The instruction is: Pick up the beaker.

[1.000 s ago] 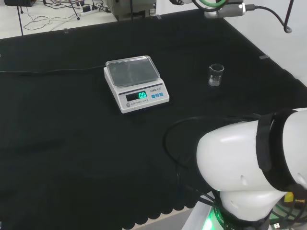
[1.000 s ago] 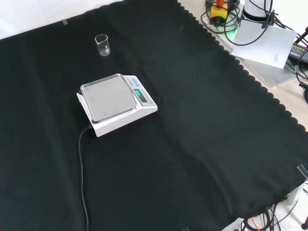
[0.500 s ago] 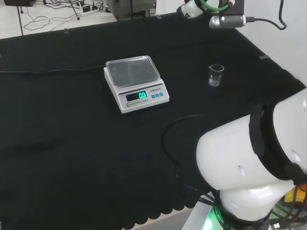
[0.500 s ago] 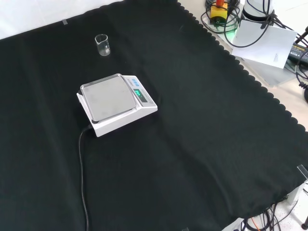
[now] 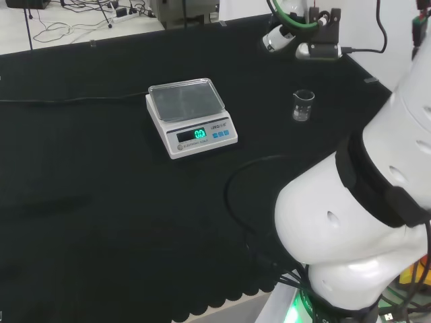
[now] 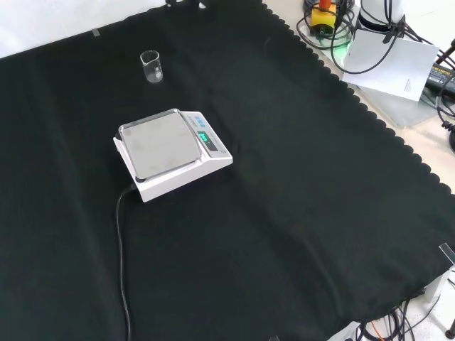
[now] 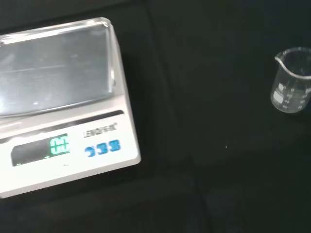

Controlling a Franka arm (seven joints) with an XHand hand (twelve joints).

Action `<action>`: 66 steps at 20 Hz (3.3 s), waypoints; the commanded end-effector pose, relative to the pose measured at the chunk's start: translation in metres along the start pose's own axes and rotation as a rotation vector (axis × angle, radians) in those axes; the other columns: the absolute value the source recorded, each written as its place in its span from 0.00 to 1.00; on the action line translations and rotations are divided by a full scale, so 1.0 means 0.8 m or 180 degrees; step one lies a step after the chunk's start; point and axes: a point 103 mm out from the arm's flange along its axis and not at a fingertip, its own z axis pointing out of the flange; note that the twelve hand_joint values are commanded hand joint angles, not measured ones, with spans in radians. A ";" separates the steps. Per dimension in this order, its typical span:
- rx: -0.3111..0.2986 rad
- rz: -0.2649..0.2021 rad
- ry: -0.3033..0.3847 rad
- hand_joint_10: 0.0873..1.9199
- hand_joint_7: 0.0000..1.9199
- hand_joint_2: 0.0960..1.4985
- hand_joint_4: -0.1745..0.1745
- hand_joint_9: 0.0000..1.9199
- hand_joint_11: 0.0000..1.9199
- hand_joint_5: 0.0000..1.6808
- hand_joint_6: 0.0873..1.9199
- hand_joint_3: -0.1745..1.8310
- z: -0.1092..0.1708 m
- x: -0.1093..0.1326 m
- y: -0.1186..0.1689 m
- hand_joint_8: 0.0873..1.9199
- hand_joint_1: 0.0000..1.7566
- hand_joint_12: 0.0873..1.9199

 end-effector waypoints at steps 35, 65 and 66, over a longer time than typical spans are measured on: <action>0.0733 0.0364 0.0020 0.16 0.00 0.60 0.61 0.00 0.00 0.01 0.00 0.00 0.133 -0.134 0.167 0.10 0.36 0.57; 0.0919 0.0534 0.0078 0.42 0.03 0.65 0.24 0.09 0.17 0.35 0.09 0.02 0.222 -0.172 0.223 0.31 0.51 0.73; 0.0828 0.0508 0.0032 0.42 0.05 0.69 0.15 0.16 0.26 0.38 0.16 0.01 0.221 -0.170 0.223 0.34 0.56 0.69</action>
